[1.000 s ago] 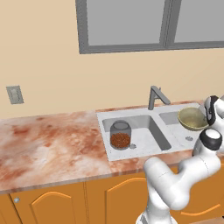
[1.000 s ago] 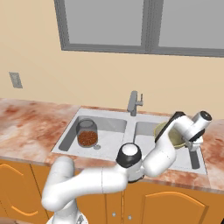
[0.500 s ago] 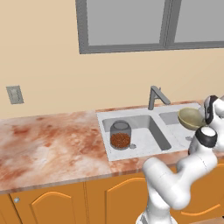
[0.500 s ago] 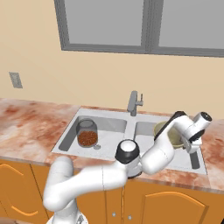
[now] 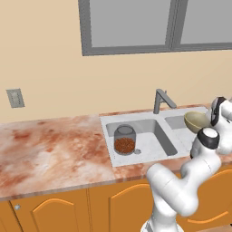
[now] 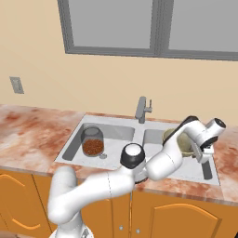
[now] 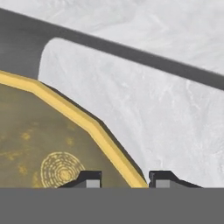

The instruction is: Place the jar in the left basin and the bowl in the right basin of the sink.

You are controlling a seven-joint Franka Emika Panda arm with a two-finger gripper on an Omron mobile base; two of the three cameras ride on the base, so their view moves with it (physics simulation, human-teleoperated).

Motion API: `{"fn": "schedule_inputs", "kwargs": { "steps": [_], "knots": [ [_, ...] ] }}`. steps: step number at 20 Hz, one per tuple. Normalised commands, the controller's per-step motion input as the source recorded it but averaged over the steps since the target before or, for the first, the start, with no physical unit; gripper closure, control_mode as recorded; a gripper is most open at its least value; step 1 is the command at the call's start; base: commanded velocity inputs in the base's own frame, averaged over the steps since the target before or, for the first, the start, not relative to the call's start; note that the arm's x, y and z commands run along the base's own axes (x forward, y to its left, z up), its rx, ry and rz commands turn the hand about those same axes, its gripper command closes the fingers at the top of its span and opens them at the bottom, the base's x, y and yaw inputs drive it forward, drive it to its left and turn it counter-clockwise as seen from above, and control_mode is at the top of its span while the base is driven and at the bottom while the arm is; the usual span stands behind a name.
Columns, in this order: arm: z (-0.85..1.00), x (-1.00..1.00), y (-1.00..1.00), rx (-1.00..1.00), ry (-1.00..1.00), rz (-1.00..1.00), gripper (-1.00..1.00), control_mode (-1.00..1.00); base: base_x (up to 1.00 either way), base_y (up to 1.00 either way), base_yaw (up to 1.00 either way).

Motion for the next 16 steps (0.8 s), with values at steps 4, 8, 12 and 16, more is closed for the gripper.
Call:
{"fn": "schedule_inputs", "kwargs": {
  "steps": [4,8,12,16],
  "knots": [
    [-0.15,-0.14,0.12,0.01,-0.01,0.00,1.00,-1.00,0.00,0.00,0.00],
    [-0.21,-0.29,0.07,0.00,-0.04,0.00,1.00,-1.00,0.00,0.00,0.00],
    [-0.24,-0.28,0.11,0.00,-0.06,0.00,1.00,-1.00,0.00,0.00,0.00],
    [-0.22,-0.24,0.16,0.00,-0.03,0.00,1.00,-1.00,0.00,0.00,0.00]
  ]
}}
